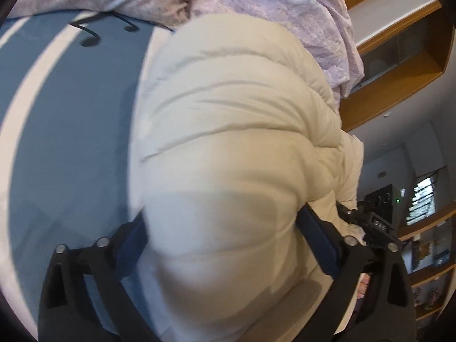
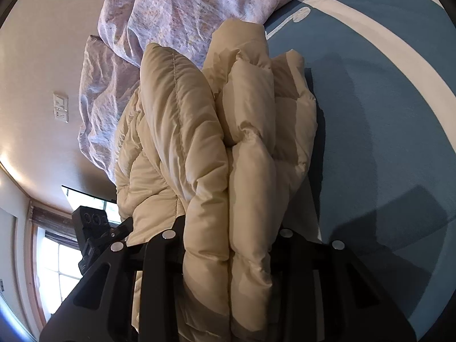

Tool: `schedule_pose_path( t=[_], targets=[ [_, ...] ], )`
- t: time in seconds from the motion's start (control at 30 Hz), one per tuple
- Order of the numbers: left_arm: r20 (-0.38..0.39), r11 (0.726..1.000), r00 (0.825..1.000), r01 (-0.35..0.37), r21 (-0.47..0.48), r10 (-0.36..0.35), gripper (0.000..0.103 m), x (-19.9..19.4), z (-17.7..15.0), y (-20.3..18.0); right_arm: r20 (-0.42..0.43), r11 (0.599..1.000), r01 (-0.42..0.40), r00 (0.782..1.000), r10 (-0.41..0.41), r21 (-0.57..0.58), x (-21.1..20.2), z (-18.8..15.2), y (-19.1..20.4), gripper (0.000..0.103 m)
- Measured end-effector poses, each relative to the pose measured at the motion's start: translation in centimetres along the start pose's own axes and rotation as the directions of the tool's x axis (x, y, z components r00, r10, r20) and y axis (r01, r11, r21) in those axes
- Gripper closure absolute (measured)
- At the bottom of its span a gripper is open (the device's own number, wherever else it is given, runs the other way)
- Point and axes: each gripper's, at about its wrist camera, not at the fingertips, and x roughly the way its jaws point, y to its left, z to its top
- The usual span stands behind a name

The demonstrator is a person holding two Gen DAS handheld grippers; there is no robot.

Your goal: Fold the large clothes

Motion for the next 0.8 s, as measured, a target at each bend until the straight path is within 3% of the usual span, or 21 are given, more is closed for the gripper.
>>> schedule_pose_path(
  t=[0.1,0.17,0.33,0.57,0.8],
  targets=[
    [0.001,1.000,1.000,0.024,-0.011,-0.024,0.025,0.1,0.2,-0.1,0.004,1.000,-0.027,1.000,0.027,-0.003,-0.1,0.0,-0.1,0.070],
    [0.011,0.999,0.999,0.048,-0.021,-0.048,0.041,-0.6,0.4,0.2,0.008,0.999,-0.041,0.999,0.041,-0.018,-0.1,0.0,0.4,0.071],
    [0.069,0.997,0.995,0.072,-0.022,-0.070,0.059,-3.3,0.7,1.0,0.000,0.992,-0.069,0.998,0.070,-0.110,1.0,0.3,4.0,0.075],
    [0.178,0.999,0.984,0.029,-0.025,-0.024,0.062,-8.4,2.1,4.0,-0.042,0.977,-0.091,0.996,0.084,-0.193,5.6,1.3,9.0,0.077],
    [0.228,0.999,0.973,-0.032,-0.023,0.036,0.062,-11.1,3.7,6.5,-0.060,0.966,-0.101,0.994,0.089,-0.238,9.4,1.9,11.5,0.077]
  ],
)
